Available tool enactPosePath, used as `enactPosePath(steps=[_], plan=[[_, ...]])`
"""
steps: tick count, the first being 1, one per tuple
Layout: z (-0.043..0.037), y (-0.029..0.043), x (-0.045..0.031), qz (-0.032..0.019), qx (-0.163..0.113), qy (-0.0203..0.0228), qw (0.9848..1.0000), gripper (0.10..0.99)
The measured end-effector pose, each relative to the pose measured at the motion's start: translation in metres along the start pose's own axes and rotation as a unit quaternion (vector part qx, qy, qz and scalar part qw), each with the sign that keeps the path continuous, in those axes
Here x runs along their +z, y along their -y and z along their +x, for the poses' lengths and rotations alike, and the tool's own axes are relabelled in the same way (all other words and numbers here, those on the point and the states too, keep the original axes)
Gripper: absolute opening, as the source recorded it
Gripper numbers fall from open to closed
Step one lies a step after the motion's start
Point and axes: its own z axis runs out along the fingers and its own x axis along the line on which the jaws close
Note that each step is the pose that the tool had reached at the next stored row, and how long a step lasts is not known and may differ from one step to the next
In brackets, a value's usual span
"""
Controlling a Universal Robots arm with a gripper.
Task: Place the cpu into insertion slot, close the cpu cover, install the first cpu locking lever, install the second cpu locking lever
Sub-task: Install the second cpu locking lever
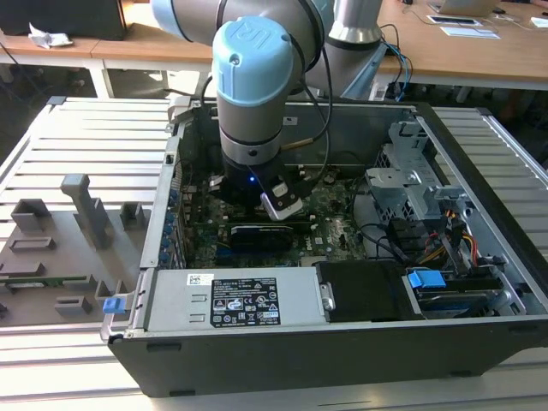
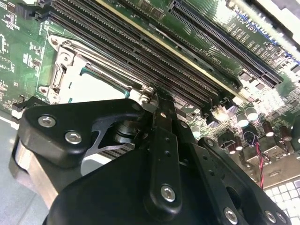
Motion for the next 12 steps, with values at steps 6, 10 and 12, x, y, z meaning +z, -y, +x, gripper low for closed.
enactPosePath(steps=[6, 10, 12], plan=[[0.0002, 0.0012, -0.0021, 0.0001, 0.0, 0.0003, 1.0, 0.106], [-0.0005, -0.0026, -0.0146, 0.0001, 0.0, 0.0003, 1.0, 0.106], [-0.0027, -0.0059, -0.0153, 0.0016, 0.0, 0.0002, 1.0, 0.106]])
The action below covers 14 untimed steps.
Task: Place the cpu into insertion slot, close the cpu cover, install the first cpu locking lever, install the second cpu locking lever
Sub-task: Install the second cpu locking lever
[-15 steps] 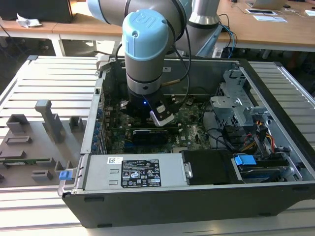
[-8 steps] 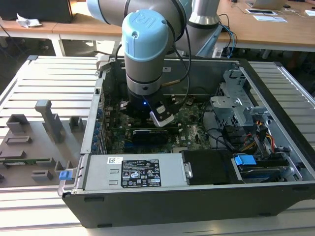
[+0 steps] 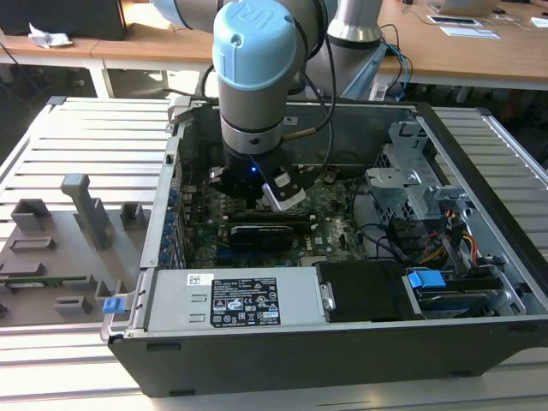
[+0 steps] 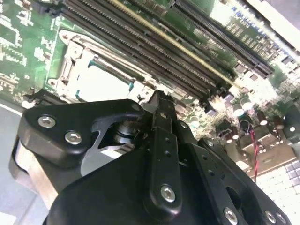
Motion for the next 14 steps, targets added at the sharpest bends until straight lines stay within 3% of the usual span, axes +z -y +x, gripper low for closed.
enactPosePath(steps=[3, 5, 6, 7, 8, 11, 14], plan=[[-0.0069, -0.0083, 0.0021, 0.0067, 0.0, -0.0008, 1.0, 0.106], [-0.0106, -0.0119, 0.0031, 0.0178, 0.0, -0.0016, 0.9998, 0.106], [-0.0141, -0.0149, 0.0039, 0.0353, 0.0, -0.0028, 0.9994, 0.106], [-0.0174, -0.0184, 0.005, 0.058, -0.001, -0.0038, 0.9983, 0.106], [-0.0189, -0.0208, 0.0056, 0.0713, -0.001, -0.0044, 0.9974, 0.106], [-0.0229, -0.0278, 0.0075, 0.1045, -0.002, -0.0058, 0.9945, 0.106], [-0.0304, -0.0387, 0.0105, 0.1276, -0.002, -0.0073, 0.9918, 0.106]])
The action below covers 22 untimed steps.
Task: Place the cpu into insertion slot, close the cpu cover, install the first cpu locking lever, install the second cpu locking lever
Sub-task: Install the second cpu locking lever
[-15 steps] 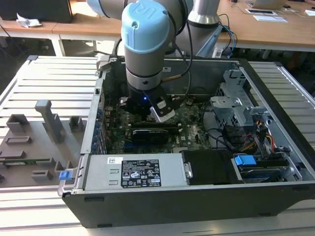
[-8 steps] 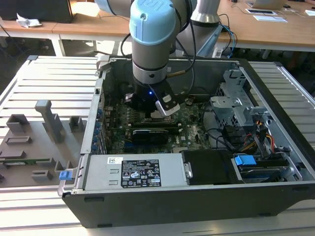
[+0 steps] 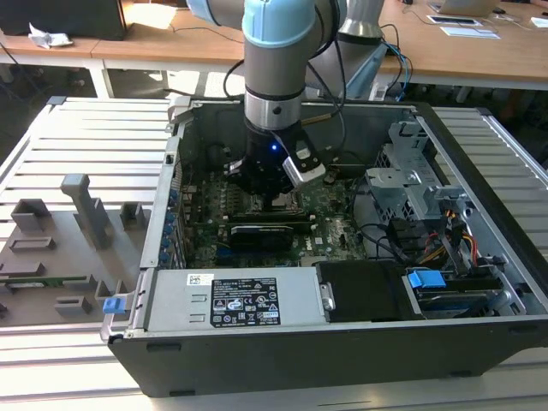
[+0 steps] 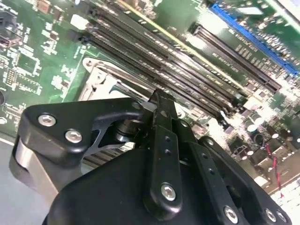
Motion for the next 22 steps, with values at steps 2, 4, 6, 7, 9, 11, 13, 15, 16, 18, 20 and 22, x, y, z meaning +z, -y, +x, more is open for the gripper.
enactPosePath(steps=[2, 4, 6, 7, 9, 11, 13, 15, 16, 18, 20, 22], plan=[[-0.0036, -0.0048, 0.0, 0.0078, 0.0, -0.0007, 1.0, 0.106], [-0.0134, -0.0206, 0.0, 0.0212, 0.0, -0.0025, 0.9998, 0.106], [-0.0159, -0.0256, 0.0, 0.0212, 0.0, -0.0027, 0.9998, 0.106], [-0.0161, -0.026, -0.0005, 0.0213, 0.0, -0.0028, 0.9998, 0.106], [-0.0163, -0.0264, -0.0101, 0.0212, 0.0, -0.0027, 0.9998, 0.106], [-0.0165, -0.0263, -0.0198, 0.0212, 0.0, -0.0027, 0.9998, 0.106], [-0.0166, -0.0262, -0.0314, 0.0213, 0.0, -0.0027, 0.9998, 0.106], [-0.0168, -0.0261, -0.0405, 0.0214, 0.0, -0.0027, 0.9998, 0.106], [-0.0168, -0.0261, -0.0437, 0.0213, 0.0, -0.0027, 0.9998, 0.106], [-0.017, -0.026, -0.0523, 0.0213, 0.0, -0.0027, 0.9998, 0.106], [-0.0171, -0.0259, -0.0574, 0.0213, 0.0, -0.0027, 0.9998, 0.106], [-0.0171, -0.026, -0.0574, 0.0212, 0.0, -0.0027, 0.9998, 0.106]])
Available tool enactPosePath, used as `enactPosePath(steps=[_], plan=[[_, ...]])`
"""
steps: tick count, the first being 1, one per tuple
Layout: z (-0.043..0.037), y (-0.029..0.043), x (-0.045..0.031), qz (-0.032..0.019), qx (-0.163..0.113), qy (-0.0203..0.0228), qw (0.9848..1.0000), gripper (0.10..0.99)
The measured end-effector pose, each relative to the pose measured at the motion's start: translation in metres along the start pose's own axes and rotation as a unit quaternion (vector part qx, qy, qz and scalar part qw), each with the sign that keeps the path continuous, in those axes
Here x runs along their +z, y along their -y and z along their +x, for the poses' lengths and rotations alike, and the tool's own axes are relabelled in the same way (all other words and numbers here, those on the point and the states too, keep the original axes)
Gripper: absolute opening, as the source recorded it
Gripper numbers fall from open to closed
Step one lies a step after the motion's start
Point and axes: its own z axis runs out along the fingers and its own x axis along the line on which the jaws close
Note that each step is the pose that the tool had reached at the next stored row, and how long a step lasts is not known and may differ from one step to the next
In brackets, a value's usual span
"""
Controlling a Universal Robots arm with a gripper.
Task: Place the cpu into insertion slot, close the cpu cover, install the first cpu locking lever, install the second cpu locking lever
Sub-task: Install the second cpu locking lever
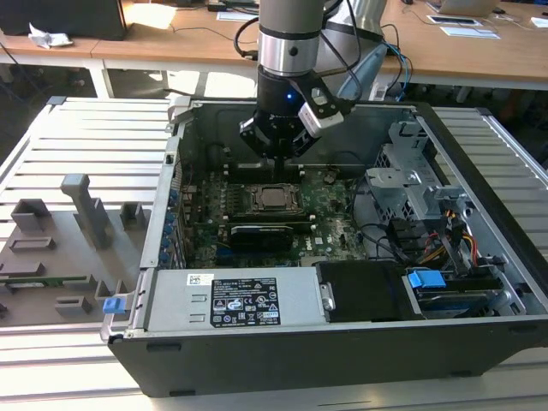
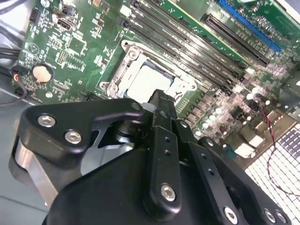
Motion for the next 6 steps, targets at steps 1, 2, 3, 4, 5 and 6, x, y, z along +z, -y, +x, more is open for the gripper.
enactPosePath(steps=[1, 2, 3, 4, 5, 6], plan=[[0.0, 0.0, 0.0, 0.0, 0.0, 0.0, 1.0, 0.106], [0.0, 0.0, -0.0001, 0.0001, 0.0, 0.0, 1.0, 0.106], [0.0, 0.0, -0.0002, 0.0001, 0.0, 0.0, 1.0, 0.106], [0.0, 0.0, -0.0002, 0.0001, 0.0, -0.0001, 1.0, 0.106], [0.0, 0.0, -0.0002, 0.0001, 0.0, 0.0, 1.0, 0.106], [0.0, 0.0, -0.0002, 0.0001, 0.0, -0.0001, 1.0, 0.106]])
